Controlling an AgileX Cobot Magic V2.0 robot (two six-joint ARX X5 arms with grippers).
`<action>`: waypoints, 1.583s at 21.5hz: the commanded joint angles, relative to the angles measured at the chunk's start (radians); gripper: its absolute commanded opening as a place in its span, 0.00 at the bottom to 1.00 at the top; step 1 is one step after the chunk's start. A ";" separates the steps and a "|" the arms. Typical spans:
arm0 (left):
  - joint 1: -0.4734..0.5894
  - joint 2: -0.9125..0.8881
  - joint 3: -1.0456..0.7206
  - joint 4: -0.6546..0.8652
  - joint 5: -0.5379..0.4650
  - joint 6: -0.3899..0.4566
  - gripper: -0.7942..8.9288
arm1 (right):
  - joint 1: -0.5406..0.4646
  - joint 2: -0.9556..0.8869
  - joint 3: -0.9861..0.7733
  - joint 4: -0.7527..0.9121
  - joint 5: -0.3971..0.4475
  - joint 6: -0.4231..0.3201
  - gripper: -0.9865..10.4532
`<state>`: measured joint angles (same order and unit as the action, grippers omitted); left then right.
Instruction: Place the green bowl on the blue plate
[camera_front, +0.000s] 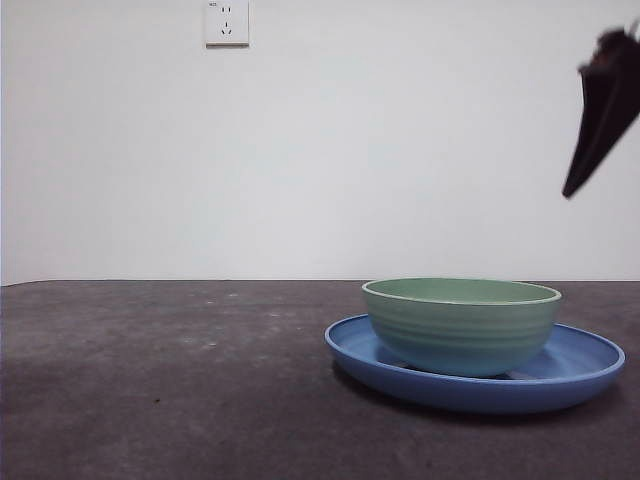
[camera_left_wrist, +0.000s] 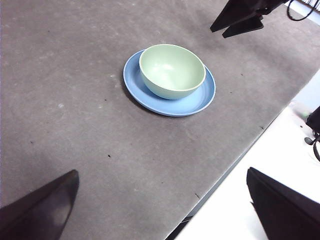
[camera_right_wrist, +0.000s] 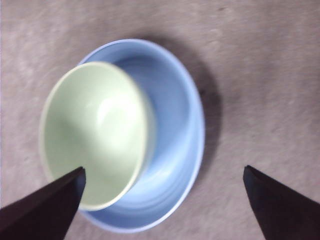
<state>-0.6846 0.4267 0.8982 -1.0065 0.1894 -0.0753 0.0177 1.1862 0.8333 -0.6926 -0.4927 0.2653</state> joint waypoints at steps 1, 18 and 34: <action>-0.005 0.004 0.004 0.005 0.005 0.012 0.66 | -0.025 0.065 0.016 0.026 0.002 -0.032 0.50; -0.005 0.004 0.004 0.004 0.005 0.011 0.66 | -0.029 0.391 0.016 0.176 -0.135 -0.159 0.27; -0.005 0.004 0.004 -0.026 0.005 0.011 0.66 | -0.026 0.467 0.016 0.175 -0.163 -0.185 0.10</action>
<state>-0.6846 0.4267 0.8978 -1.0401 0.1894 -0.0715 -0.0116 1.6352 0.8352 -0.5190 -0.6510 0.0841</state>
